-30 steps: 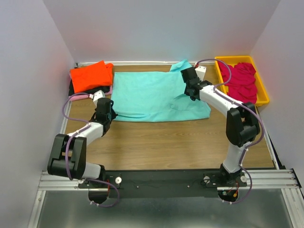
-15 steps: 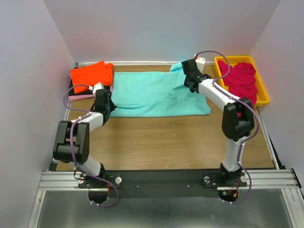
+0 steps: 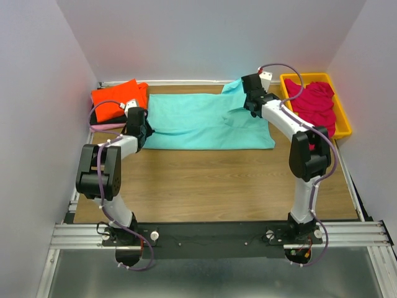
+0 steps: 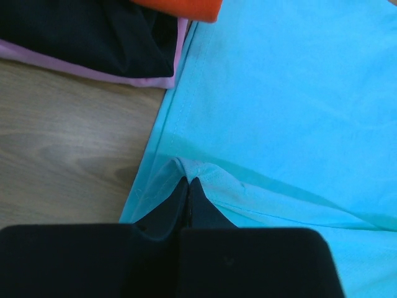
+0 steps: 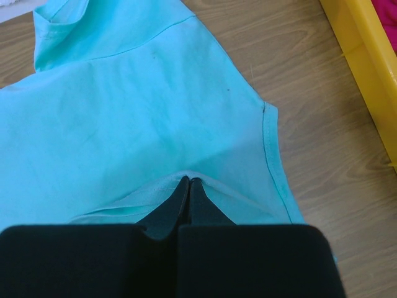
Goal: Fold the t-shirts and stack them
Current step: Fold the tshirt
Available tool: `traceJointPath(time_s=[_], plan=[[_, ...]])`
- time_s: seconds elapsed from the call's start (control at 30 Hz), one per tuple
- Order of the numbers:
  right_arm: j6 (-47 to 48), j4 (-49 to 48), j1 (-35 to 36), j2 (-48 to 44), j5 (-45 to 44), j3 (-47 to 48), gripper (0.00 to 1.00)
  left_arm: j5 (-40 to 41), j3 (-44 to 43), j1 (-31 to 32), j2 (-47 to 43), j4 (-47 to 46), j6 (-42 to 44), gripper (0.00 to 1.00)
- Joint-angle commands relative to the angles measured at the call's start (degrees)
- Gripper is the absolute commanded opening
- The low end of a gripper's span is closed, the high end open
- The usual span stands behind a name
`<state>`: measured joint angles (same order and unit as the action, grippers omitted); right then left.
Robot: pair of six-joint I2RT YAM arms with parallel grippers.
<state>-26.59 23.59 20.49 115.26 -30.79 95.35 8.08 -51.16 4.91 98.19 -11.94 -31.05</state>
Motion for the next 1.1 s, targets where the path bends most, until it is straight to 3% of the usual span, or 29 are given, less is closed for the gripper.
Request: traceJointPath(time_s=[0.0,0.27,0.3,0.33,0.37,0.43,0.5,0.53,0.6,0.8,1.07], plan=[[1.2,-0.3,-0.5,2.6,-0.1,2.1,0.01,0.5,-2.6,-0.9,1.8,1.7,1.1,0.00],[1.5,-0.3,-1.3,5.1,0.6,3.6,0.00,0.4,-5.4,-1.7,4.9,3.1,1.1,0.02],[1.8,-0.3,-1.6,5.4,0.6,4.0,0.01,0.6,-5.8,-1.7,4.7,3.3,1.2,0.09],[1.9,-0.3,-1.7,5.4,0.6,4.2,0.02,0.7,-6.0,-1.8,4.5,3.4,1.1,0.24],[2.0,-0.3,-2.0,5.4,0.6,5.2,0.05,0.9,-6.1,-1.8,4.2,3.5,1.1,0.52],[2.7,-0.3,-2.6,5.3,0.8,7.1,0.29,1.2,-6.7,-1.8,2.6,3.6,1.1,0.68],[3.3,-0.3,-2.8,4.9,0.7,8.2,0.61,1.4,-6.9,-1.7,1.2,3.7,1.3,0.85],[3.8,-0.3,-2.7,4.6,0.1,8.6,0.86,1.9,-6.8,-1.7,-0.4,3.7,1.3,0.86],[4.3,-0.3,-2.7,3.4,-0.2,8.7,0.93,3.6,-6.2,-1.2,-3.3,3.6,2.0,0.87],[3.6,-0.7,-2.7,-1.2,4.3,2.8,0.95,4.7,-2.4,1.3,-8.7,0.7,3.6,0.87],[2.6,-7.1,-2.4,-5.6,21.7,-12.0,0.95,-3.2,3.0,7.7,-8.4,-10.1,4.9,0.87]])
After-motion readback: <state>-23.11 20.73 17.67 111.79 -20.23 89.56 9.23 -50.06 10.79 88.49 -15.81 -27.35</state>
